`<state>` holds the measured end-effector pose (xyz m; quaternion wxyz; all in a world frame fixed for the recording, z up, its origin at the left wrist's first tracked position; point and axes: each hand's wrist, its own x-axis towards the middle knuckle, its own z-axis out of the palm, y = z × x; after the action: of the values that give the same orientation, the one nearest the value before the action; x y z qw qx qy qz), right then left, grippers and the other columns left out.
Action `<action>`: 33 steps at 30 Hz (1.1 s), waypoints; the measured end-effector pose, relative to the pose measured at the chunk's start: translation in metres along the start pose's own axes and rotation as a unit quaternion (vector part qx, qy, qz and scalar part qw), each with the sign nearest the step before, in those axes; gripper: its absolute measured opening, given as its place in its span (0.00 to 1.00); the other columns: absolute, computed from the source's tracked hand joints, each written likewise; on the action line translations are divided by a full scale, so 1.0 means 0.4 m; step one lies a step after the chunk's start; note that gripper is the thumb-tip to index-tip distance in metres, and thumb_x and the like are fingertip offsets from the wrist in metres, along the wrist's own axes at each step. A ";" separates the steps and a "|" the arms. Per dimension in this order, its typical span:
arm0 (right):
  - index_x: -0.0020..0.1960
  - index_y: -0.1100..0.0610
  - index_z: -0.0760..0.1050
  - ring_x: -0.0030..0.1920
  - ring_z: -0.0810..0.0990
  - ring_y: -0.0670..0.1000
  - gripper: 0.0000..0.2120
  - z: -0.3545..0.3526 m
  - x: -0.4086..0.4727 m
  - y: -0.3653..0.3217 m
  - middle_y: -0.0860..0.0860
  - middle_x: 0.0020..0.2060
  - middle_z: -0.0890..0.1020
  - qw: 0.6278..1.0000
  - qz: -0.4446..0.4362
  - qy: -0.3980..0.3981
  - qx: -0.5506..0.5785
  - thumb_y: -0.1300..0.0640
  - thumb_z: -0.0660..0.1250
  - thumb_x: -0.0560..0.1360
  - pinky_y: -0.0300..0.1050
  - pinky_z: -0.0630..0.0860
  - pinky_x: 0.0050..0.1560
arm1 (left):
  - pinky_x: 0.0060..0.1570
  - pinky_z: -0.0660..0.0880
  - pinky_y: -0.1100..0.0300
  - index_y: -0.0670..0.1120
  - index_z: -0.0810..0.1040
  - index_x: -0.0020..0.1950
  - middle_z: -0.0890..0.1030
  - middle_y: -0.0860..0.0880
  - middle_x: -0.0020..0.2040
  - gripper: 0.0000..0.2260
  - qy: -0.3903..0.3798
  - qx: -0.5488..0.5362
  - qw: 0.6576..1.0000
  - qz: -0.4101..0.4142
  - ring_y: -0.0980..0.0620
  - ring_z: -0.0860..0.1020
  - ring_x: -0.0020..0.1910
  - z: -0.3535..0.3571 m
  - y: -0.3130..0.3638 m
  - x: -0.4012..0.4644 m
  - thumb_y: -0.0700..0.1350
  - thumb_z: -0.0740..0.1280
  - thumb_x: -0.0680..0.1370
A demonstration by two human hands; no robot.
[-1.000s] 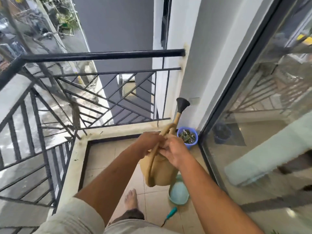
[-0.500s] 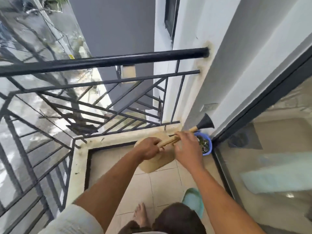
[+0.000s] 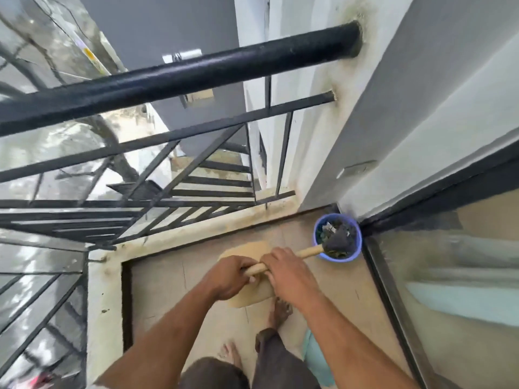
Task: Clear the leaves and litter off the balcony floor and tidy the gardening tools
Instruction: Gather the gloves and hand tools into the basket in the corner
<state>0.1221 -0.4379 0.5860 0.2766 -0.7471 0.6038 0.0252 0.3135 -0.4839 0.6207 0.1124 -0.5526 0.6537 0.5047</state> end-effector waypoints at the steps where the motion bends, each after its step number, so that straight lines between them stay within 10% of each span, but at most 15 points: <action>1: 0.62 0.45 0.72 0.59 0.75 0.58 0.12 0.022 0.029 0.020 0.50 0.56 0.74 1.000 0.001 -0.007 0.002 0.51 0.64 0.79 0.59 0.80 0.50 | 0.58 0.77 0.54 0.62 0.84 0.52 0.83 0.62 0.49 0.11 0.000 -0.002 1.000 -0.005 0.56 0.80 0.51 0.003 -0.014 0.039 0.46 0.73 0.76; 8: 0.59 0.50 0.77 0.51 0.79 0.58 0.11 0.228 0.272 0.152 0.53 0.49 0.77 0.999 -0.003 -0.040 -0.035 0.58 0.67 0.77 0.53 0.78 0.40 | 0.57 0.76 0.55 0.54 0.86 0.59 0.86 0.56 0.56 0.13 0.006 -0.003 1.000 -0.027 0.55 0.80 0.53 0.067 -0.166 0.355 0.40 0.72 0.78; 18: 0.71 0.53 0.72 0.63 0.73 0.59 0.21 0.532 0.590 0.337 0.54 0.60 0.74 0.995 -0.014 -0.092 -0.035 0.63 0.62 0.79 0.55 0.78 0.53 | 0.56 0.75 0.56 0.51 0.85 0.67 0.85 0.50 0.61 0.19 -0.010 0.018 0.999 -0.045 0.47 0.82 0.60 0.159 -0.427 0.817 0.38 0.71 0.78; 33: 0.74 0.50 0.72 0.64 0.73 0.57 0.23 0.661 0.687 0.487 0.52 0.60 0.75 0.994 0.028 -0.104 -0.004 0.63 0.62 0.81 0.54 0.79 0.54 | 0.45 0.64 0.59 0.48 0.85 0.64 0.86 0.47 0.55 0.16 -0.007 0.045 0.999 0.008 0.45 0.81 0.55 0.267 -0.475 1.006 0.37 0.74 0.78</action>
<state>0.0959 -0.5877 0.1859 0.3339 -0.7242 0.5925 0.1136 0.2821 -0.6224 0.1855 0.1378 -0.5383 0.6790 0.4797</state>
